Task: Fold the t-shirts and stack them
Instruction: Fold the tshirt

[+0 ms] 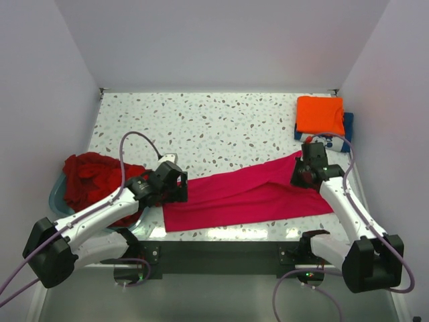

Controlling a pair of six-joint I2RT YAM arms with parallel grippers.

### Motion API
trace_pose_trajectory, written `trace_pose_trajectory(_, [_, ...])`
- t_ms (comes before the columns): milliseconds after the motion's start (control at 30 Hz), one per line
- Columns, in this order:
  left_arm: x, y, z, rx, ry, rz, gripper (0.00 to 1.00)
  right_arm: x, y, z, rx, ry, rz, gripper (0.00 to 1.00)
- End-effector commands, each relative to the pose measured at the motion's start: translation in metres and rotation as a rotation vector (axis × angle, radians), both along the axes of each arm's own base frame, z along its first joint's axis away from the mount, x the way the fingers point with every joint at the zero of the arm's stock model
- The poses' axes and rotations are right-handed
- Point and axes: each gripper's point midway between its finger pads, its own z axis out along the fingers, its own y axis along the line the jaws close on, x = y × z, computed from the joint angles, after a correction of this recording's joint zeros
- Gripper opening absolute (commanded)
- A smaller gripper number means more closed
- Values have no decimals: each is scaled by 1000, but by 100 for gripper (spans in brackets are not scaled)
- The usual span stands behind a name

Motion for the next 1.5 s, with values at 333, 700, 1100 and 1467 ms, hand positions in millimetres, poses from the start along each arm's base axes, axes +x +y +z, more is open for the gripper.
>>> trace_pose_trajectory(333, [11, -13, 17, -44, -73, -67, 89, -37, 35, 24, 74, 30, 46, 30])
trace_pose_trajectory(700, [36, -40, 24, -64, -88, -91, 89, 1, 11, 48, -67, -59, -20, 58])
trace_pose_trajectory(1100, [67, -117, 28, -128, -141, -205, 89, 68, -15, -5, -28, 11, -113, 60])
trace_pose_trajectory(1467, [40, -140, -52, -126, -16, -191, 88, 107, -21, -46, -52, 94, -123, 62])
